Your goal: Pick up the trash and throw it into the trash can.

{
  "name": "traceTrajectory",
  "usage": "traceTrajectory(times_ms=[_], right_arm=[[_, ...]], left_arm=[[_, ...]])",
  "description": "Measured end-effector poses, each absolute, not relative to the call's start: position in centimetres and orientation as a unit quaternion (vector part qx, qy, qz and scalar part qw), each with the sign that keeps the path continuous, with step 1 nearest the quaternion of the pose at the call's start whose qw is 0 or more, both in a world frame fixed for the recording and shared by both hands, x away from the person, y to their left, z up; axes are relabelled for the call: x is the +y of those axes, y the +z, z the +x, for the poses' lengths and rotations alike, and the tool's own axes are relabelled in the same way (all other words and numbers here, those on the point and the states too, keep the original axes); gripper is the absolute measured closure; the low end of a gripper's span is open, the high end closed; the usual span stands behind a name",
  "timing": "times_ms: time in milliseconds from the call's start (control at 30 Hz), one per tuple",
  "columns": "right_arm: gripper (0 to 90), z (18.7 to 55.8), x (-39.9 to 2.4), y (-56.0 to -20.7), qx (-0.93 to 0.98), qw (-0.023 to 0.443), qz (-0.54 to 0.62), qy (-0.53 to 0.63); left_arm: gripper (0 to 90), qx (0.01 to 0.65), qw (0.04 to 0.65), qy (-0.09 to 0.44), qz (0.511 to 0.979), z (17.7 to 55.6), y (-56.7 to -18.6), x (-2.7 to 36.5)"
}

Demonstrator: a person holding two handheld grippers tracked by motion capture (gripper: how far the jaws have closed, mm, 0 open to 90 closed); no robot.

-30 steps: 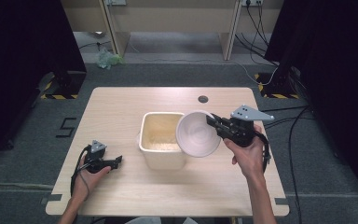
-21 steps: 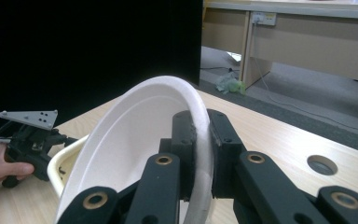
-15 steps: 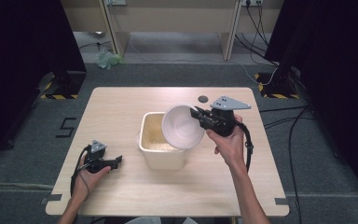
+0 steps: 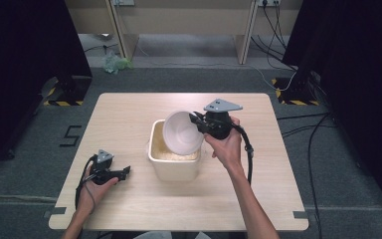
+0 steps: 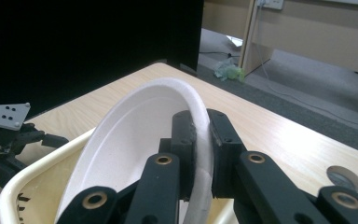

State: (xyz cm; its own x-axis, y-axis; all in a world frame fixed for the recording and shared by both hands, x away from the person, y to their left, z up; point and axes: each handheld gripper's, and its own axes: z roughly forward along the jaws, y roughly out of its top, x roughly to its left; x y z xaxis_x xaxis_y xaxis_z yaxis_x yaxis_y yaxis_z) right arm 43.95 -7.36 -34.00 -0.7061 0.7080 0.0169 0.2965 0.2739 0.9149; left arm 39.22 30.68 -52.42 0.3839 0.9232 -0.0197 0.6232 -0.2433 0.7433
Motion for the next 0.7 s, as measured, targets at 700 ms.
traceTrajectory(times_ms=[700], right_arm=[[65.6, 44.7, -4.2, -36.5, 0.796, 0.176, 0.317, 0.484]], left_arm=[[14.7, 0.51, 0.344, 0.218, 0.758, 39.2, -52.4, 30.7]])
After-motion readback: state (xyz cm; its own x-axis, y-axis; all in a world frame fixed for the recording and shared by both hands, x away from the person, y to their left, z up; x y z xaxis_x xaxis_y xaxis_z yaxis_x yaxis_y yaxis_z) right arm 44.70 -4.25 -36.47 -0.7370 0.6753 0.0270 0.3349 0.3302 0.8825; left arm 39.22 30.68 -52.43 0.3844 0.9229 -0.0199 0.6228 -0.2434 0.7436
